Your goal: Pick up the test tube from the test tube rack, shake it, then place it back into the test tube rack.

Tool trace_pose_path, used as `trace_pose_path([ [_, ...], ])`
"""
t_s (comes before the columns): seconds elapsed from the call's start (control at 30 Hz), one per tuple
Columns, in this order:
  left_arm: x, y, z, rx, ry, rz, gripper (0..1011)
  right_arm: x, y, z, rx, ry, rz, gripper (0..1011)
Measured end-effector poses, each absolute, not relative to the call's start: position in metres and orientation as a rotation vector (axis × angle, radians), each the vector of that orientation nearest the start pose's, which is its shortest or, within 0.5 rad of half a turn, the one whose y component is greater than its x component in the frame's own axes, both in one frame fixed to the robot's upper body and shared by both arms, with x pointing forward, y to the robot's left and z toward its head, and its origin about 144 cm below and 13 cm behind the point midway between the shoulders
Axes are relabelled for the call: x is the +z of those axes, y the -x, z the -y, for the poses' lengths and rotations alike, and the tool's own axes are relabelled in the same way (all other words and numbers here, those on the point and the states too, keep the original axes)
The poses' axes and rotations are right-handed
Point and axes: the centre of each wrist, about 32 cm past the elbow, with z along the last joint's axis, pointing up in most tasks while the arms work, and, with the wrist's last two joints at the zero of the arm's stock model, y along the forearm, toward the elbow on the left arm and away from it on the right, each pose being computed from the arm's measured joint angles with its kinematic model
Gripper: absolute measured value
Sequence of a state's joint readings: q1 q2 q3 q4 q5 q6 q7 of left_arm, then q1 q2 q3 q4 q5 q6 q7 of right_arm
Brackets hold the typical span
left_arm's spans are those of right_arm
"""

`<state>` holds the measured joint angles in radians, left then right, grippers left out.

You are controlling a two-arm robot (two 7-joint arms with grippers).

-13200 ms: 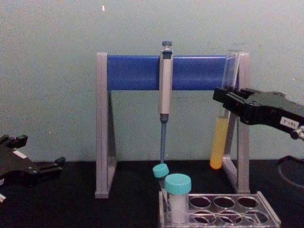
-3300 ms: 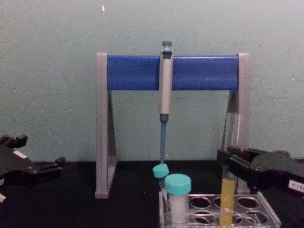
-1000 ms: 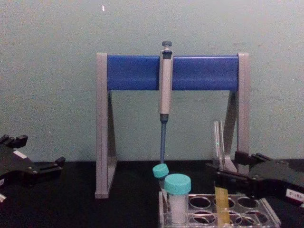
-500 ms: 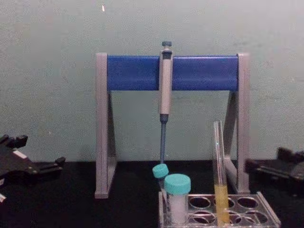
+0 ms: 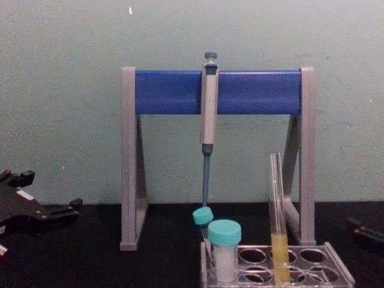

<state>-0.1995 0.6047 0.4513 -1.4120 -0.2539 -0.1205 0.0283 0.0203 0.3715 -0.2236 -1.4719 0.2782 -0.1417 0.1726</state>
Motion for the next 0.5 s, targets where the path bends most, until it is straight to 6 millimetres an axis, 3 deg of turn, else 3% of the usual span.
trace_pose_path([
  [0.5, 1.140, -0.489, -0.310, 1.248, -0.304, 0.285, 1010, 1.092, -0.460, 0.273, -1.230, 0.151, -0.014, 1000],
])
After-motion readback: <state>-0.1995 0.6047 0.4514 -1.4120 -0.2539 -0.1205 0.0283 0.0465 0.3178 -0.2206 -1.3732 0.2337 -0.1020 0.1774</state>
